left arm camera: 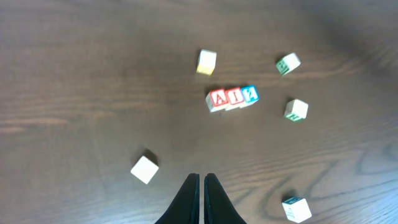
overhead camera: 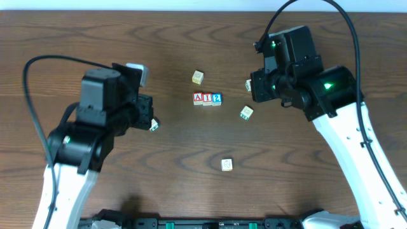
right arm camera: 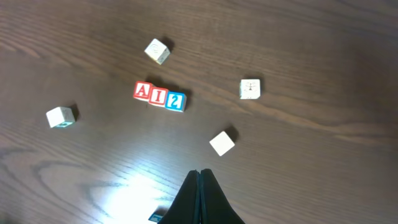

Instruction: Spell out Ai2

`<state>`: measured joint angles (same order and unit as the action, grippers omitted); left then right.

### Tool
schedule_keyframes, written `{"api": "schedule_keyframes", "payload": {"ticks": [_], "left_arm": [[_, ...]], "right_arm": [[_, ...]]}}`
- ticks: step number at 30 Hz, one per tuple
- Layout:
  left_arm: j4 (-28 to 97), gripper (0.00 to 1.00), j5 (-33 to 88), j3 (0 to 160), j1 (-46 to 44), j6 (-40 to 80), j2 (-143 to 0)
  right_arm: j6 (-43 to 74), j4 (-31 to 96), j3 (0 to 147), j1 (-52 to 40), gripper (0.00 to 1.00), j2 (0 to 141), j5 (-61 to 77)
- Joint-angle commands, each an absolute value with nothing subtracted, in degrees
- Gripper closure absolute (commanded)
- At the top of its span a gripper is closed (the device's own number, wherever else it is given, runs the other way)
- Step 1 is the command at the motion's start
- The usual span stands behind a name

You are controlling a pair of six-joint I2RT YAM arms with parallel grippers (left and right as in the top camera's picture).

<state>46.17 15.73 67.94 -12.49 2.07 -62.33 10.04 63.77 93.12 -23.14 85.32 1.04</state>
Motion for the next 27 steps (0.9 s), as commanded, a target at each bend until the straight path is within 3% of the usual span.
{"api": "schedule_keyframes", "payload": {"ticks": [1, 9, 16, 26, 27], "left_arm": [[46.11, 0.94, 15.57, 68.25, -12.43, -1.39, -58.74], [48.23, 0.94, 18.50, 68.25, -12.40, -1.32, -55.90], [58.83, 0.94, 16.84, 68.20, -12.38, -3.11, -44.10], [65.36, 0.94, 17.26, 59.37, -12.40, -3.66, -33.74], [65.06, 0.94, 17.85, 58.41, -12.40, -3.68, -33.47]], "right_arm": [[10.66, 63.79, 93.60, -24.12, 0.98, 84.27, 0.40], [10.66, 67.18, 93.60, -25.23, 0.98, 82.63, 0.30], [11.33, 76.09, 91.59, -25.96, 0.98, 73.87, -3.92], [19.73, 73.60, 65.84, -25.96, 0.99, 50.28, -4.05], [20.36, 72.79, 64.18, -25.96, 0.93, 48.42, -4.05]]}}
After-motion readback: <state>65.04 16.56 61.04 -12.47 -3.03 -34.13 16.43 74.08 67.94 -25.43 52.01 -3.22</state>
